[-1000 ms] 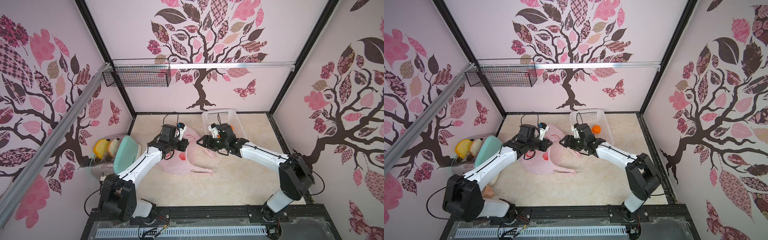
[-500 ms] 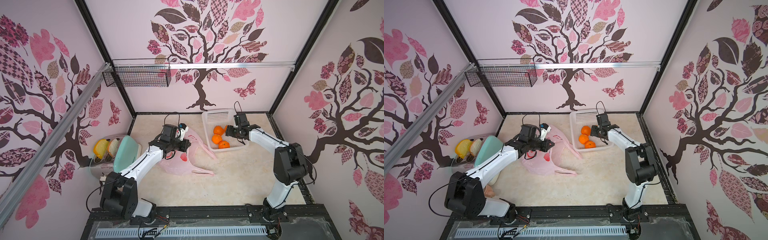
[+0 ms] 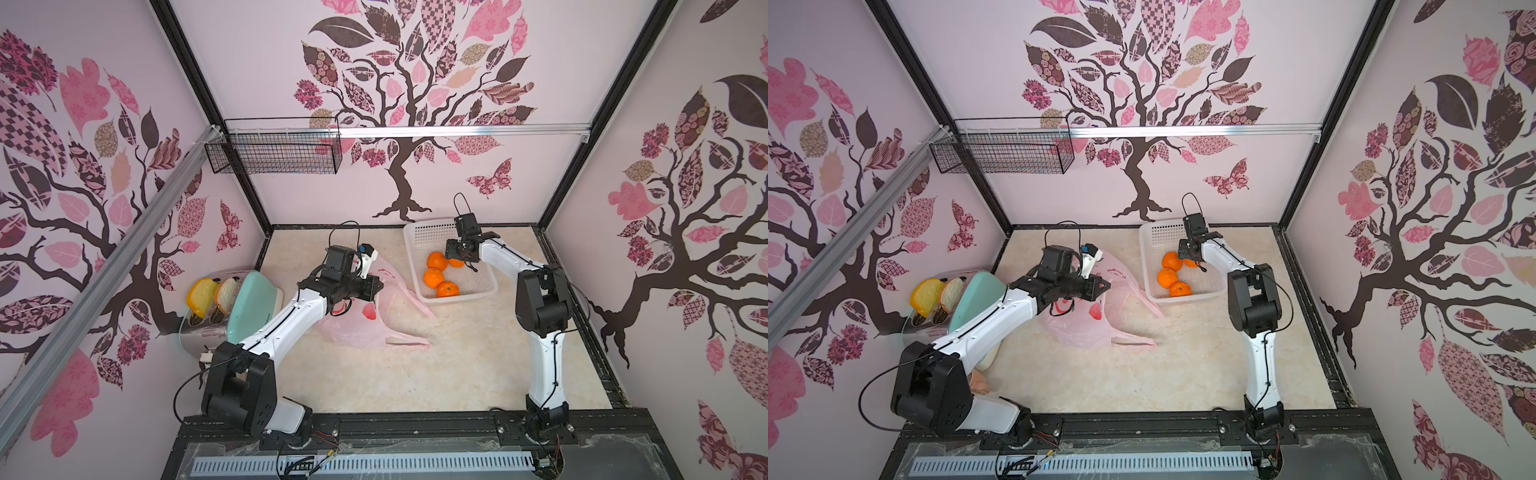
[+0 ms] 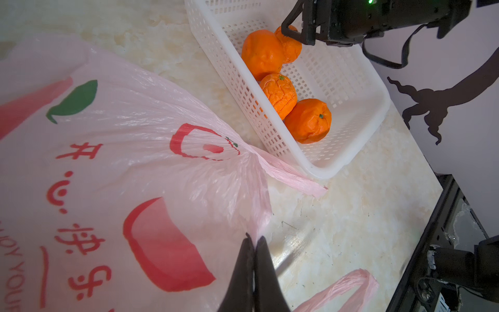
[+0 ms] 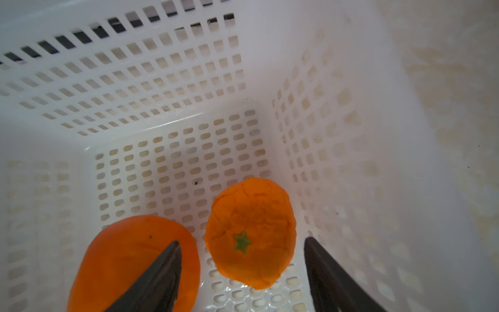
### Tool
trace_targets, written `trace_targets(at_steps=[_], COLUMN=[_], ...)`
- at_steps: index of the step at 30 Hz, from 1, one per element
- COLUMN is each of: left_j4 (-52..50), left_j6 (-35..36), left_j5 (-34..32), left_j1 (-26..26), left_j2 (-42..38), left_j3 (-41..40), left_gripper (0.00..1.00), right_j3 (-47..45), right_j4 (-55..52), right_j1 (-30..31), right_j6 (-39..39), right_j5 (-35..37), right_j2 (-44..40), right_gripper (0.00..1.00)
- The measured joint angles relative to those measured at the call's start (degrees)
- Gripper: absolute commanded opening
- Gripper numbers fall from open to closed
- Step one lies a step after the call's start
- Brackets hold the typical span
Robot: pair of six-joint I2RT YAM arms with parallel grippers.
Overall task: Place the oranges into plastic bags & tie knots
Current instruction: Pick up the orange from the basket.
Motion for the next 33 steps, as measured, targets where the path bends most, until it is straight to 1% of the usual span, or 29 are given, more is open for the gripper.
trace_targets(at_steps=[3,5,7,9,11,18,21,24,29,31,33], left_j4=[0.2,0.2,0.2,0.2,0.2,0.2,0.2,0.6,1.2,1.3,1.5], left_j6=[-0.3,-0.4,-0.4,-0.4,-0.4,-0.4,-0.6,-1.0,-1.3,-1.4,-1.5], left_j5=[-0.1,-0.2,-0.4,-0.5,-0.5,0.2,1.6,3.1,4.7,5.4,5.9], left_j1=[0.0,0.0,0.0,0.0,0.0,0.0,0.5,1.6,2.6,2.6,2.6], left_j2=[0.0,0.0,0.0,0.0,0.0,-0.2,-0.2,-0.2,-0.3,-0.3,-0.3], left_j3=[0.0,0.0,0.0,0.0,0.0,0.0,0.0,0.0,0.0,0.0,0.0], left_gripper=[0.00,0.00,0.00,0.00,0.00,0.00,0.00,0.00,0.00,0.00,0.00], right_j3=[0.4,0.4,0.4,0.4,0.5,0.9,-0.7,-7.3,-24.9,-30.0,-32.5], right_j4=[-1.2,-1.9,-2.5,-2.6,-2.3,-2.4,-1.8,-0.2,10.1,14.5,17.4], right_j1=[-0.1,-0.2,-0.2,-0.3,-0.5,-1.3,-1.4,-1.4,-0.5,0.9,3.2], right_j6=[0.0,-0.1,-0.2,-0.3,-0.7,-2.8,-3.0,-2.5,2.4,4.8,6.6], right_j5=[-0.2,-0.2,-0.3,-0.3,-0.5,-2.0,-3.8,-7.8,-18.4,-22.1,-25.0], right_j2=[1.4,2.1,2.6,3.1,3.2,3.2,1.5,-5.3,-24.5,-30.5,-33.4], right_gripper=[0.76,0.75,0.70,0.61,0.55,0.48,0.46,0.44,0.40,0.40,0.40])
